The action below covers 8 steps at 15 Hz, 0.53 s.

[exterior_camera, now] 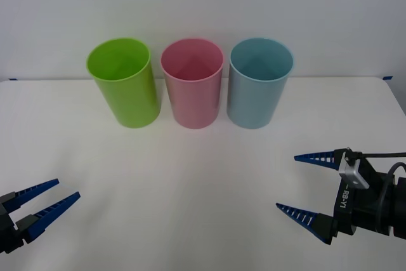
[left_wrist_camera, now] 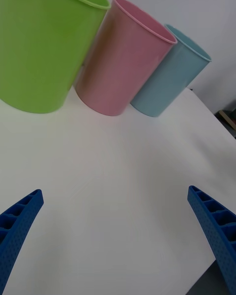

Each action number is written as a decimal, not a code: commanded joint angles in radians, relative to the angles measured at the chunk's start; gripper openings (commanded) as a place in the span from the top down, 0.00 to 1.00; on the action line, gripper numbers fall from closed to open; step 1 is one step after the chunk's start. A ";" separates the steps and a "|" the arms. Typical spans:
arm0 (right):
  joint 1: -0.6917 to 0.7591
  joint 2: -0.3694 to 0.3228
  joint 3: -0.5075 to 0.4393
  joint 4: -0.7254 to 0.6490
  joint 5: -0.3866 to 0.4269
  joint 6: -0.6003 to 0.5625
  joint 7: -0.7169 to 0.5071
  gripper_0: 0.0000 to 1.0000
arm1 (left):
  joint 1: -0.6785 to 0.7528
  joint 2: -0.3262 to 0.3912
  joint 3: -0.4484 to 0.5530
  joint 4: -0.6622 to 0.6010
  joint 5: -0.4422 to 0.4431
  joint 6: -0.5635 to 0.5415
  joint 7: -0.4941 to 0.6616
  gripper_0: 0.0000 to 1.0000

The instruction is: Put cans in the blue bin and PET bottles in the pink bin and trash in the green bin.

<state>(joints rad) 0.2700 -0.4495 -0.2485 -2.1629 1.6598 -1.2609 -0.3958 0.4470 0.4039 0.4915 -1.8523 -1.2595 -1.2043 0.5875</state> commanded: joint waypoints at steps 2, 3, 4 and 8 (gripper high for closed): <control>0.000 0.000 0.000 0.000 0.000 0.000 0.000 0.00 | 0.024 0.001 0.004 0.001 0.009 0.000 -0.011 0.00; 0.000 0.000 0.000 0.000 0.000 0.000 0.000 0.00 | 0.029 0.000 0.007 0.001 0.014 0.000 -0.014 0.00; 0.000 0.000 0.000 0.000 0.000 0.000 0.000 0.00 | 0.032 0.000 0.010 -0.001 0.014 0.000 -0.015 0.00; 0.000 0.000 0.000 0.000 0.000 0.000 0.000 0.00 | 0.032 0.000 0.010 -0.001 0.014 0.000 -0.015 0.00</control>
<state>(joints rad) 0.2700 -0.4495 -0.2485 -2.1629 1.6598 -1.2609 -0.3958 0.4787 0.4034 0.5016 -1.8530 -1.2459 -1.2043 0.5722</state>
